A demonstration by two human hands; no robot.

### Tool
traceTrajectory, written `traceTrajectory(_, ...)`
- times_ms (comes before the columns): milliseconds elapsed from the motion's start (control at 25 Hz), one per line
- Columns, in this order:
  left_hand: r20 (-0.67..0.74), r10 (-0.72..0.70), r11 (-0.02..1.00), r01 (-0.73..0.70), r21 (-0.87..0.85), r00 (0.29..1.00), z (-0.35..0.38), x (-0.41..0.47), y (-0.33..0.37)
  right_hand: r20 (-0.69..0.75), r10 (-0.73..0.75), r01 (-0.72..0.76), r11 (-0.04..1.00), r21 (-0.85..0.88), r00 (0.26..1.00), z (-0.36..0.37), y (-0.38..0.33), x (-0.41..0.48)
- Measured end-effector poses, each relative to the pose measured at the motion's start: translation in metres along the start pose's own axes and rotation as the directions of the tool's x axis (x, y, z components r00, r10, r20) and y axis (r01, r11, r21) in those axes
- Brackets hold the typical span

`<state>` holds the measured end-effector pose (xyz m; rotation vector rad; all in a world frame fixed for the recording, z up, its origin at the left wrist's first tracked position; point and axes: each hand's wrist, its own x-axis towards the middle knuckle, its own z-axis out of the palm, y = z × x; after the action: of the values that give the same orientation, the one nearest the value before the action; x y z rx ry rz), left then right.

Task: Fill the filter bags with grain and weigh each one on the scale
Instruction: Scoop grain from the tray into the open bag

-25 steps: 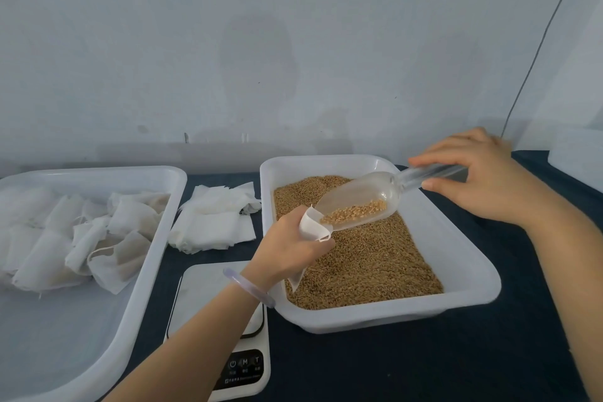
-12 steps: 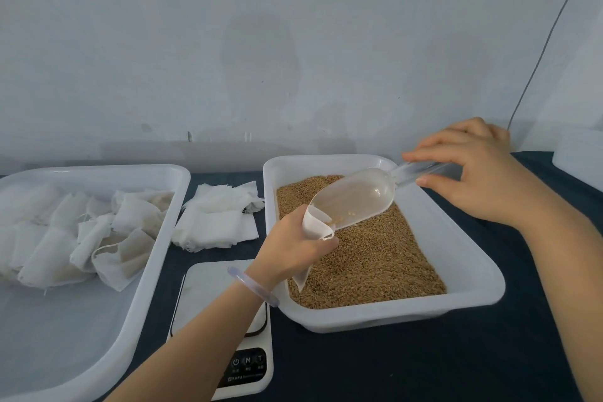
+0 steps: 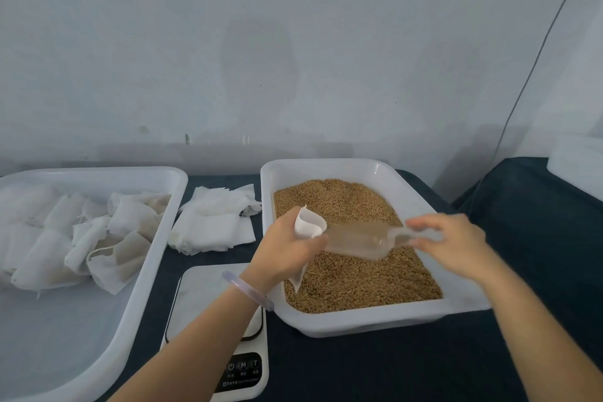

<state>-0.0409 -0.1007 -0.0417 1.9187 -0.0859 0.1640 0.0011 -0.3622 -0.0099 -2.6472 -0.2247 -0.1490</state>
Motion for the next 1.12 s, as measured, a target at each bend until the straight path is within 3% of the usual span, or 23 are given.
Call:
traceTrajectory(80,0.023,-0.008,0.998,0.009,-0.063,1.0,-0.001,-0.002,0.003,0.061,-0.03,0.041,0.98,-0.193,0.998,0.027,0.002,-0.001)
traceTrajectory(200,0.028,0.0,0.996,0.002,-0.088,1.0,-0.005,-0.003,0.004,0.151,-0.012,0.047,0.971,-0.233,0.988,0.041,-0.003,0.0)
traceTrajectory(280,0.013,-0.015,0.985,0.017,-0.169,1.0,-0.007,-0.004,0.005,0.121,-0.046,0.078,0.958,-0.278,0.992,0.042,-0.013,-0.003)
traceTrajectory(360,-0.015,-0.022,0.972,0.018,-0.234,1.0,-0.011,-0.006,0.008,0.055,-0.18,0.184,0.98,-0.078,0.982,0.042,-0.039,-0.011)
traceTrajectory(440,-0.085,-0.001,0.974,-0.018,-0.226,0.996,-0.016,-0.009,0.015,0.059,-0.289,0.27,0.938,0.216,0.956,0.043,-0.077,-0.023)
traceTrajectory(480,-0.136,0.012,0.979,-0.039,-0.198,0.991,-0.021,-0.011,0.019,0.061,-0.344,0.314,0.907,0.28,0.937,0.045,-0.096,-0.03)
traceTrajectory(600,-0.277,0.029,0.996,-0.049,-0.068,0.961,-0.042,-0.022,0.031,-0.023,-0.424,0.408,0.855,0.319,0.906,0.06,-0.137,-0.039)
traceTrajectory(760,-0.374,0.025,0.996,0.011,0.092,0.927,-0.078,-0.037,0.029,-0.057,-0.442,0.423,0.801,0.424,0.895,0.084,-0.176,-0.039)
traceTrajectory(840,-0.286,0.043,0.99,-0.003,0.14,0.957,-0.1,-0.044,0.022,-0.011,-0.459,0.408,0.778,0.478,0.888,0.092,-0.186,-0.033)
traceTrajectory(960,-0.025,-0.019,0.96,0.025,0.278,0.999,-0.133,-0.055,0.006,0.064,-0.485,0.4,0.783,0.477,0.872,0.102,-0.195,-0.025)
traceTrajectory(1120,-0.042,-0.066,0.896,0.077,0.437,0.997,-0.148,-0.055,-0.016,0.18,-0.514,0.399,0.804,0.441,0.838,0.114,-0.194,-0.017)
